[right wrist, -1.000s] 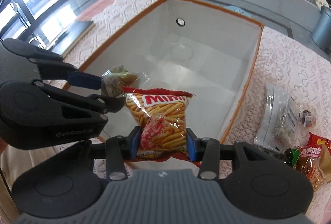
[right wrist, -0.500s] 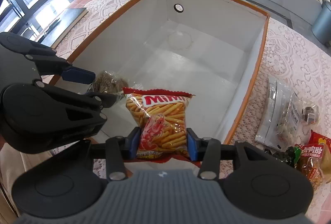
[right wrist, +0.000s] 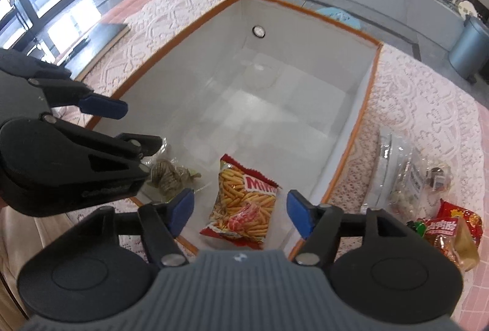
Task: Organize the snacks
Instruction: 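Open both tools to drop the candy bag and MINI bag into the box, then move both tools back over the snack pile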
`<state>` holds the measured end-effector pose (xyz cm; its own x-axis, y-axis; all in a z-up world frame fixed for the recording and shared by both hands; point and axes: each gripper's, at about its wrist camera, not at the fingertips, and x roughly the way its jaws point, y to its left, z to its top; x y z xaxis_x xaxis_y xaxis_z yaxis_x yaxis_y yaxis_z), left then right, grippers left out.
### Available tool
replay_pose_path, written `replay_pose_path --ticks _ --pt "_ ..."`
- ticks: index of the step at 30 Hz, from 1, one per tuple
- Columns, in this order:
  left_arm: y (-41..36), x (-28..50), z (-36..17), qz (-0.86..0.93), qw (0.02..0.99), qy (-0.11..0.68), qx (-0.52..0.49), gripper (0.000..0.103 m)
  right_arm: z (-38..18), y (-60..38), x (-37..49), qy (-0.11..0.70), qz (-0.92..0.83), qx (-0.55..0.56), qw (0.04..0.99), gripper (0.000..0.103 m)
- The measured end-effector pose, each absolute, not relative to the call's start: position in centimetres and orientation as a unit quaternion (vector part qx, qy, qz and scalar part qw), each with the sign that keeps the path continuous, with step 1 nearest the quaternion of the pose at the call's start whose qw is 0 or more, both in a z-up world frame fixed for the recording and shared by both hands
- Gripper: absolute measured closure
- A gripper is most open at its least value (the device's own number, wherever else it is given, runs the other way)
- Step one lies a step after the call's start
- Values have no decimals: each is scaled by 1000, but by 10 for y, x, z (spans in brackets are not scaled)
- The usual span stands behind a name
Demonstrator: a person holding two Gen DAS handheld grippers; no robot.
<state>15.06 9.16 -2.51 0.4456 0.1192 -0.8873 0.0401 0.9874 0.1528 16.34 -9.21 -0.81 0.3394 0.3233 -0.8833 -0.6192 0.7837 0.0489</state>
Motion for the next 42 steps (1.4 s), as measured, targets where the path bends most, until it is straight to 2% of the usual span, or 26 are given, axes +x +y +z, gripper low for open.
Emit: replay_pose_path --ticks 16,26,28,32,33,37,42 --pt "59 103 36 -9 934 358 7 41 48 -181 117 380 213 -9 900 34" --pt "15 79 51 -57 960 273 5 34 62 -244 83 312 141 32 939 30" --pt "7 77 51 -69 962 264 -8 32 61 -256 78 303 123 31 944 30" --pt "-6 80 45 -85 963 255 -32 19 54 -281 68 295 90 34 951 29" --pt "-10 81 43 -89 962 256 -34 18 51 -287 66 295 83 36 951 28" --pt "-27 90 31 -103 956 273 -24 17 39 -308 65 294 54 34 954 13" --pt "-48 101 13 -125 946 298 -12 17 23 -328 69 306 22 30 951 11"
